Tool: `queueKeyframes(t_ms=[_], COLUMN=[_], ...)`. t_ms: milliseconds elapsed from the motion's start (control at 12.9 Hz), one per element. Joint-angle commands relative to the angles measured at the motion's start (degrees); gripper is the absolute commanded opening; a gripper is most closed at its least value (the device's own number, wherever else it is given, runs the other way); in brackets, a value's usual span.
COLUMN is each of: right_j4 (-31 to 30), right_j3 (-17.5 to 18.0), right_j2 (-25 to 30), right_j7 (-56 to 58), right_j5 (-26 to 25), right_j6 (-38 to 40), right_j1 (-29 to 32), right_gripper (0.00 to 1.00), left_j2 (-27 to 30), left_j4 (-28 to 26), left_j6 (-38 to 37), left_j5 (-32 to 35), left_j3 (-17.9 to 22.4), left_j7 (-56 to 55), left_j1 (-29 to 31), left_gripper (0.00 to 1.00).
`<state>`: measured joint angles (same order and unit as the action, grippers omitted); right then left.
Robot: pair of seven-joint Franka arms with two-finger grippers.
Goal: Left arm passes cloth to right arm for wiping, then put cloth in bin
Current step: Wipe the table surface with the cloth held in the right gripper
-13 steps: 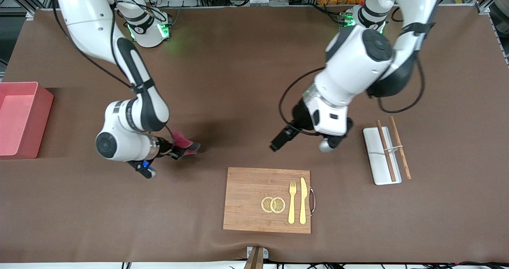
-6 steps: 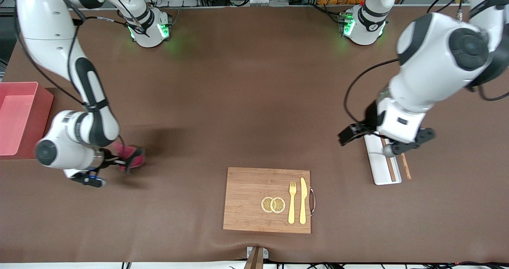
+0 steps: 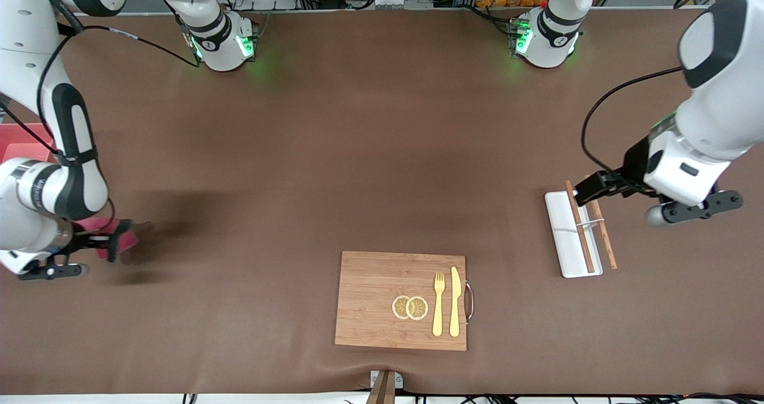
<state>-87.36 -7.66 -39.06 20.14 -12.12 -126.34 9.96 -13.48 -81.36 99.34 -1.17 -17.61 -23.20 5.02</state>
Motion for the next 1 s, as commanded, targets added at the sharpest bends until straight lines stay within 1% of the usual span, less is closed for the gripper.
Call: queueKeyframes(t_ms=[0,155,309,541,618,696,773,850,928], right_j4=[1.8,-0.3,-3.7,-5.9,-6.6,-6.7,-6.2,-5.9,-4.9], right_j3=[1.3,1.6,1.7,2.2,2.6,2.9,3.6,3.9,3.8], right_j2=[0.3,0.0,-0.1,-0.1,-0.1,-0.1,0.2,0.6,0.8], right_j7=[-0.3,-6.1,-14.1,-26.9,-32.3,-35.8,-37.2,-38.1,-39.7], right_j5=[-8.7,-8.6,-8.5,-8.2,-6.9,-4.1,0.8,6.3,10.7], right_j6=[0.3,-1.3,-3.6,-3.4,-3.2,-2.2,0.1,3.0,5.5], right_j1=[-0.9,-2.5,-5.6,-11.5,-13.8,-15.6,-17.2,-18.9,-21.5], right_gripper=[0.00,0.00,0.00,0.00,0.00,0.00,0.00,0.00,0.00], left_j2=[3.6,4.6,4.8,5.5,5.7,6.5,7.4,8.9,10.3], left_j4=[-2.1,-2.1,-2.5,-3.3,-3.1,-3.3,-3.9,-5.7,-7.4], left_j6=[-3.1,-4.5,-5.4,-5.4,-5.3,-5.3,-5.4,-5.5,-5.2], left_j5=[1.3,1.5,3.0,3.8,3.8,3.8,3.7,3.6,3.6], left_j3=[-0.4,-0.3,-0.5,-0.8,-0.3,1.2,4.1,7.4,9.2], left_j7=[2.0,2.1,2.1,2.2,2.8,5.7,8.8,12.3,14.0], left_j1=[0.9,1.7,1.7,1.8,1.6,0.7,-1.2,-2.9,-4.0], left_gripper=[1.00,1.00,1.00,1.00,1.00,1.00,1.00,1.00,1.00])
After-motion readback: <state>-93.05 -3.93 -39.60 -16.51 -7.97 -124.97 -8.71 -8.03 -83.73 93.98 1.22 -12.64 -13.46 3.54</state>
